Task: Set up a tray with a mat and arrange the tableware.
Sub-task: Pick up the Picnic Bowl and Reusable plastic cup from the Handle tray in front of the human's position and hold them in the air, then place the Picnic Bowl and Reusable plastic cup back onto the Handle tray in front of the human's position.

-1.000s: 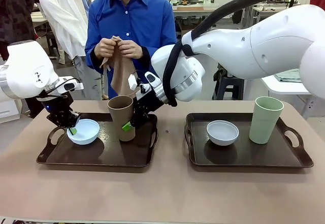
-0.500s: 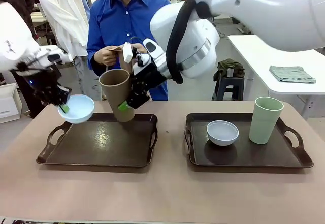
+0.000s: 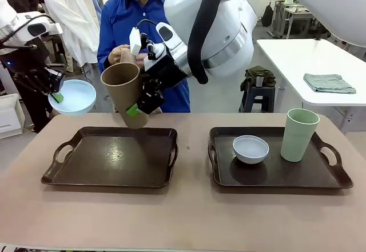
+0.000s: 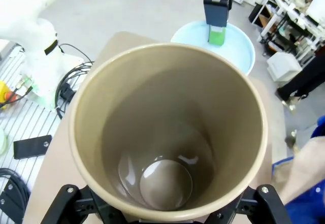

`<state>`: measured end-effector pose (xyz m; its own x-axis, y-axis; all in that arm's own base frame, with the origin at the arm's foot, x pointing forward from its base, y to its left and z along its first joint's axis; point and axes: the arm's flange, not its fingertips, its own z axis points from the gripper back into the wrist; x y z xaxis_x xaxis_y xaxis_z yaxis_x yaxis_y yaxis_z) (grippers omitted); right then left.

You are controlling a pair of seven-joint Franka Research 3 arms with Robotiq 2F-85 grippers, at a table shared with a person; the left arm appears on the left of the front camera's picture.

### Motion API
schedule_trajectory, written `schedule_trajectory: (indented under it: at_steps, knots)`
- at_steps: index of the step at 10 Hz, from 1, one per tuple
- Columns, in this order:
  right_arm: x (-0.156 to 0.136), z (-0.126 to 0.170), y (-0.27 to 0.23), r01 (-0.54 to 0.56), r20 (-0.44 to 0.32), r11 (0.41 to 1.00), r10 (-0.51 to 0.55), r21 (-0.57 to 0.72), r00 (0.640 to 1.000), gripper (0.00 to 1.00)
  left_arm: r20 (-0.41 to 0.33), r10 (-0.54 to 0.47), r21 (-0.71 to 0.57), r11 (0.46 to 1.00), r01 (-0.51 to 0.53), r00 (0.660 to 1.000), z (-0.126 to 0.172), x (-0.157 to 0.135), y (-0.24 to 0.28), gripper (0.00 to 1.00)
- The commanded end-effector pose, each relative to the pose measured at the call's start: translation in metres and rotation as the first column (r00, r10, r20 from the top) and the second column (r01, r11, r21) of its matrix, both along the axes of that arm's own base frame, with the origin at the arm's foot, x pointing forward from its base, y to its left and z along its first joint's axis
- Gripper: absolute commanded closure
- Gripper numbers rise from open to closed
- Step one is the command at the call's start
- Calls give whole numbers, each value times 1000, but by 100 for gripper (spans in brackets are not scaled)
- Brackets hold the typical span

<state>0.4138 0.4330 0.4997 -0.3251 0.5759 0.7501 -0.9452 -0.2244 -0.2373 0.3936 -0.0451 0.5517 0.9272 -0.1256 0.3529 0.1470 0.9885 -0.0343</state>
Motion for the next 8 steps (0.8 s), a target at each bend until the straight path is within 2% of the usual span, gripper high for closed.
schedule_trajectory:
  at_steps: [1,8]
  knots:
    - [2,-1,3,-12,-3,1000,13,8,1000,100,4,-13,-13,1000,13,1000,-3,4,1,100]
    - [2,-1,3,-12,-3,1000,13,8,1000,100,4,-13,-13,1000,13,1000,-3,4,1,100]
